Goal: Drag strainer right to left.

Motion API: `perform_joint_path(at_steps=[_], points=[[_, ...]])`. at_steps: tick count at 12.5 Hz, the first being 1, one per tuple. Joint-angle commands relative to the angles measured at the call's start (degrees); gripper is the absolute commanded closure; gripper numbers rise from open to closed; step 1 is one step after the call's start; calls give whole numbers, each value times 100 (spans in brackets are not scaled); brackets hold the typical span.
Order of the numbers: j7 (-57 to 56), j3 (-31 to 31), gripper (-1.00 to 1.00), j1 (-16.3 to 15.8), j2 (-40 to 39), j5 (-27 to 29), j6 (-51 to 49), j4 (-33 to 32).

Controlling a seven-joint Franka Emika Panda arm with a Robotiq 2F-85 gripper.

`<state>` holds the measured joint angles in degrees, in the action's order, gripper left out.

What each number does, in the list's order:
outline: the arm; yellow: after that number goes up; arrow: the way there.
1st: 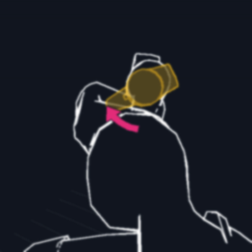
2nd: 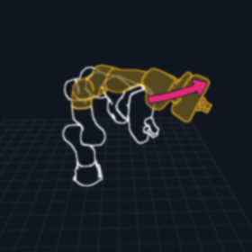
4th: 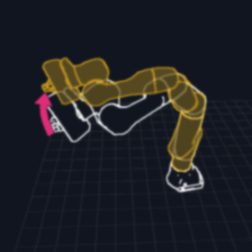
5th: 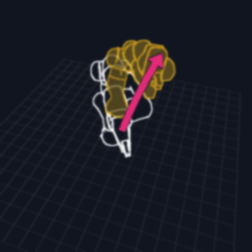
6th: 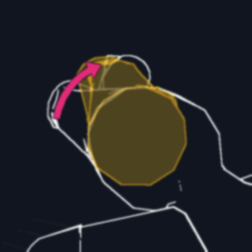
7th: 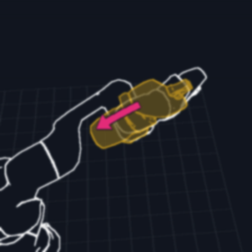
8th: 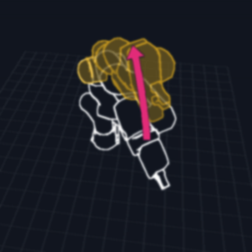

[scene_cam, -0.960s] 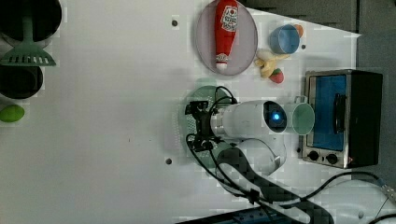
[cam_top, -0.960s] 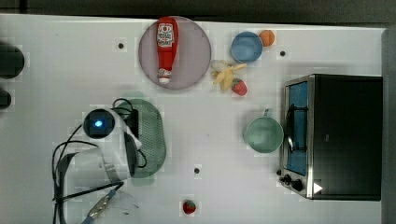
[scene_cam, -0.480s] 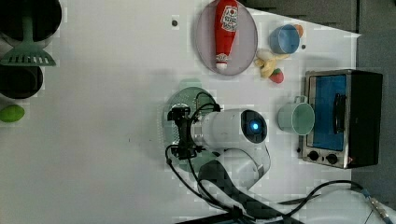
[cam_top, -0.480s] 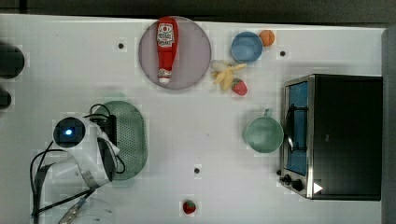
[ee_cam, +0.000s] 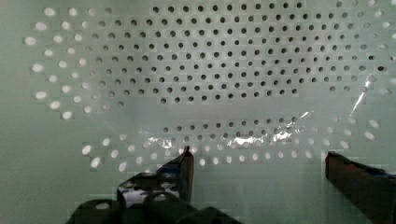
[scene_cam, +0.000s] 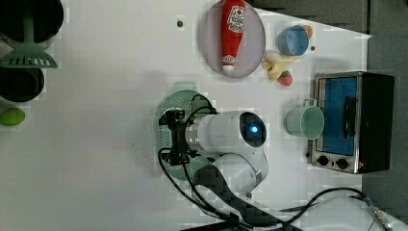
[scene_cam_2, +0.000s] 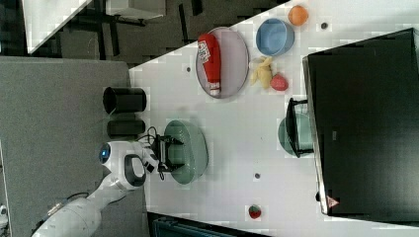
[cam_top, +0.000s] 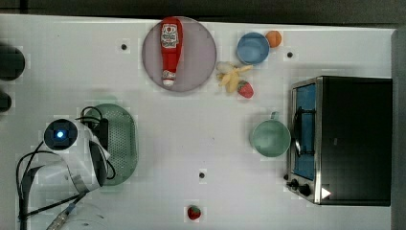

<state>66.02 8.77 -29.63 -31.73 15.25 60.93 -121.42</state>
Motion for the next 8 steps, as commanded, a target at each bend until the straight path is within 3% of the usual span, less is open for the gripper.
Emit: perform_joint_path(at_steps=[1, 8], points=[[350, -28, -100, -182, -152, 70, -43, 434], [613, -28, -100, -514, -584, 157, -33, 1081]])
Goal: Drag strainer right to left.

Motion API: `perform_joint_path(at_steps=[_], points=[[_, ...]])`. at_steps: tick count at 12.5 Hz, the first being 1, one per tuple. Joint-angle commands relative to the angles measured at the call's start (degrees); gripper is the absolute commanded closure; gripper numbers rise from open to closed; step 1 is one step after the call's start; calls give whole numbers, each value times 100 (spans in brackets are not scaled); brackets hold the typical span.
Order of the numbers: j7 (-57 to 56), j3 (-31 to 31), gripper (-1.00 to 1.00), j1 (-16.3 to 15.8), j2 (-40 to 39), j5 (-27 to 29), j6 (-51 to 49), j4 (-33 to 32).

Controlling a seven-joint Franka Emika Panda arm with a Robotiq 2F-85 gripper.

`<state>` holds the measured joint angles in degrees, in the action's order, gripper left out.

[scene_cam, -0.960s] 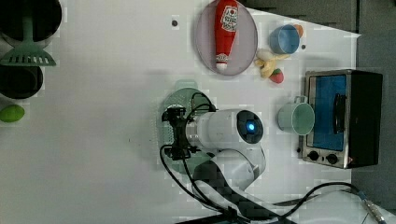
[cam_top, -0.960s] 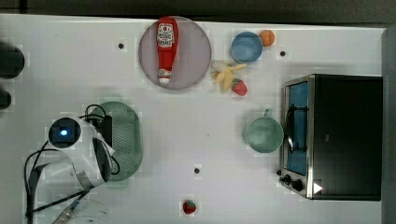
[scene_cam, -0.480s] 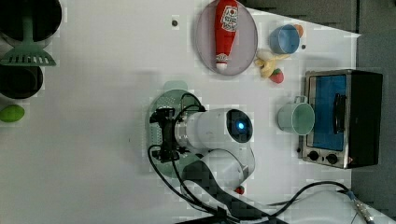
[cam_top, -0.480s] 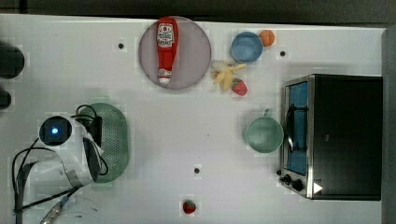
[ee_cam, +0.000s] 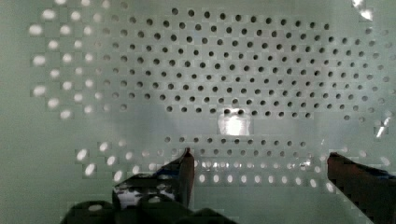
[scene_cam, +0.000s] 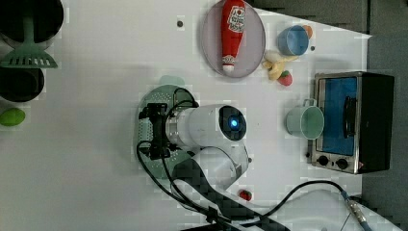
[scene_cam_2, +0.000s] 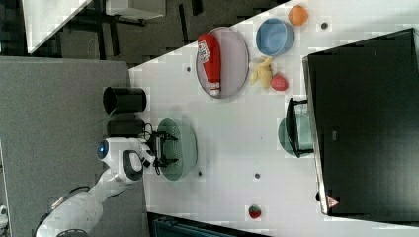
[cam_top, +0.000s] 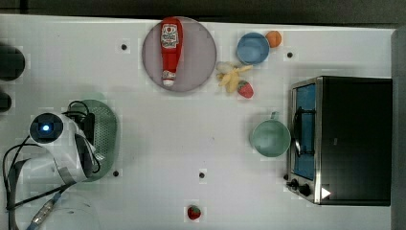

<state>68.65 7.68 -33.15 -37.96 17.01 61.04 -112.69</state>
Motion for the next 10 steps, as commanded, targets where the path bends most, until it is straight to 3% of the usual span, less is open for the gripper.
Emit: perform_joint_path(at_steps=[1, 4, 7, 10], points=[[348, 80, -100, -191, 8, -21, -40, 256], [160, 8, -100, -204, 181, -87, -207, 252], [-1127, -363, -100, -192, 1003, -520, -1091, 176], [-2679, -1166, -100, -141, 2105, -891, -1982, 210]])
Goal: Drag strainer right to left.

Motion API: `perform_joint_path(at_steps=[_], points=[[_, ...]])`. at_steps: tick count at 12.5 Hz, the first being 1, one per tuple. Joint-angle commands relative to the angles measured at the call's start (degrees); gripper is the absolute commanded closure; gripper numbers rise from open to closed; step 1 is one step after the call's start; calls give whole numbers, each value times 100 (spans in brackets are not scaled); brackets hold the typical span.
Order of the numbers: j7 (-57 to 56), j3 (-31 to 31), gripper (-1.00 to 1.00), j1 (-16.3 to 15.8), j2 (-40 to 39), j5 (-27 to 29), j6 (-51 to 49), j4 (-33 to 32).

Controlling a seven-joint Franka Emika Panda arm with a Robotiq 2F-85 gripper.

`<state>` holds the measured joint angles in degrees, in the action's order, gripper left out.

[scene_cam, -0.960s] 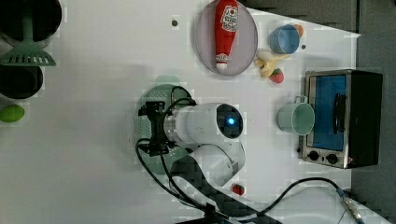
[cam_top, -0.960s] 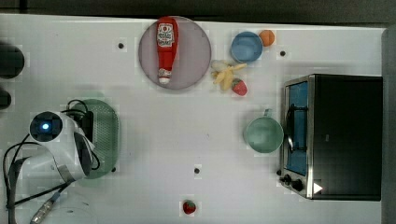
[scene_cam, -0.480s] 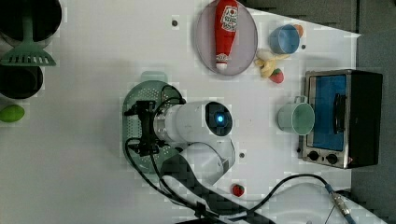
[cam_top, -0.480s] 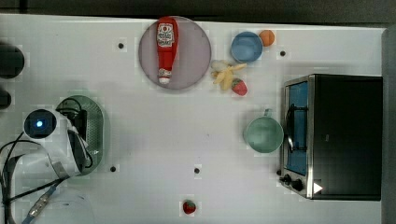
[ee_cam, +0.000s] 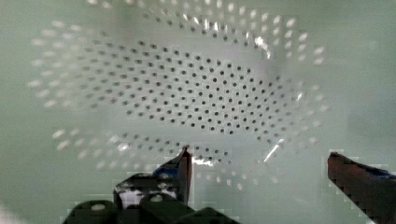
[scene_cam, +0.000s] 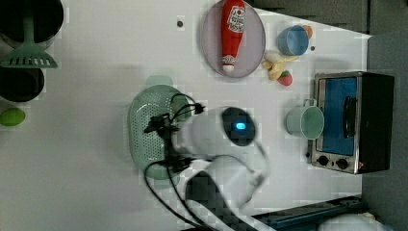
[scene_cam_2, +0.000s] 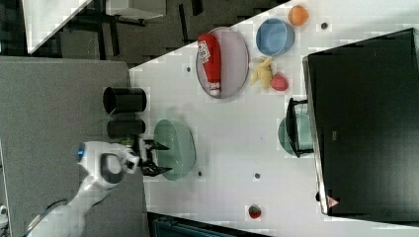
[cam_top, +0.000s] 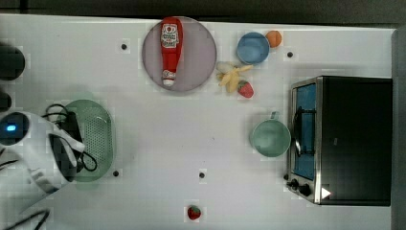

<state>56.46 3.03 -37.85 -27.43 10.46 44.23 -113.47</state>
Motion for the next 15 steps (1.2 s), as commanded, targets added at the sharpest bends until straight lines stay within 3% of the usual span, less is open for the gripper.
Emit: perform_joint_path(at_steps=[1, 9, 12, 15], points=[[-2013, -1051, -100, 349, 1411, -319, -556, 311], [-6401, -3799, -100, 600, 3381, -1263, -3126, 789], [-6605, -4171, -100, 616, 3718, -1464, -3336, 804], [-6124, -4075, -100, 613, 3769, -1879, -3379, 805]])
